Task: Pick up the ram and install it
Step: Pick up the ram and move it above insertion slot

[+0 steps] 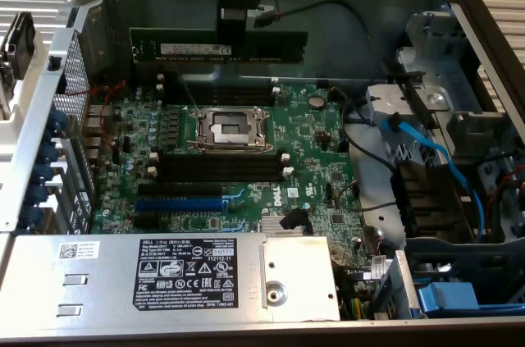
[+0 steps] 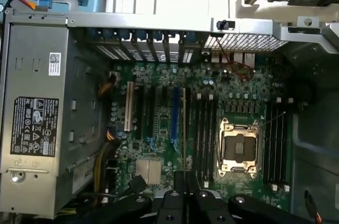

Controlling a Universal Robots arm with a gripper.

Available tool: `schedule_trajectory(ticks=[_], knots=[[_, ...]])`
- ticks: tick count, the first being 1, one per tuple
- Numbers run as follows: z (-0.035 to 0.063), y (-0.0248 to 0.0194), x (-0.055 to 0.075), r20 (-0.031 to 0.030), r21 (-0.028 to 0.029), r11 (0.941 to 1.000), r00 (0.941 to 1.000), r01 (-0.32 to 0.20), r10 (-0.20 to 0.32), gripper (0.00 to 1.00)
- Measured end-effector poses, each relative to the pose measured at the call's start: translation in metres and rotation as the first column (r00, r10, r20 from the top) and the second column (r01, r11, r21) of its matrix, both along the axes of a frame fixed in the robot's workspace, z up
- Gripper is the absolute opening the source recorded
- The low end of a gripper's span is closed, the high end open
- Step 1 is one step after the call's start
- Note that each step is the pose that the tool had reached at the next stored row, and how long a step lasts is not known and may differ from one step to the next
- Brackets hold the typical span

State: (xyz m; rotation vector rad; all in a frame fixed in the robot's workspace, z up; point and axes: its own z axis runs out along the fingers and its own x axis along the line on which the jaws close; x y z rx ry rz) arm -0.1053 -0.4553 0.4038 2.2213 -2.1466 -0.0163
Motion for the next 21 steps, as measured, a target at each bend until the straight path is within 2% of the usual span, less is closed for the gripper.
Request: schedule_trajectory(ticks=[3, 10, 13, 17, 21], knots=[[-0.0053, 0.0020, 0.002, 0.0000, 0.0005, 1.0000, 1.0000, 0.000, 0.000, 0.12], [-0.0182, 0.0195, 0.004, 0.0000, 0.0037, 1.0000, 1.0000, 0.000, 0.000, 0.12], [-0.0237, 0.0252, 0.004, 0.0000, 0.0058, 1.0000, 1.0000, 0.000, 0.000, 0.12], [-0.0310, 0.0291, 0.004, 0.0000, 0.0101, 0.9999, 1.0000, 0.000, 0.000, 0.12], [-0.0356, 0.0312, 0.004, 0.0000, 0.0139, 0.9999, 1.0000, 0.000, 0.000, 0.12]])
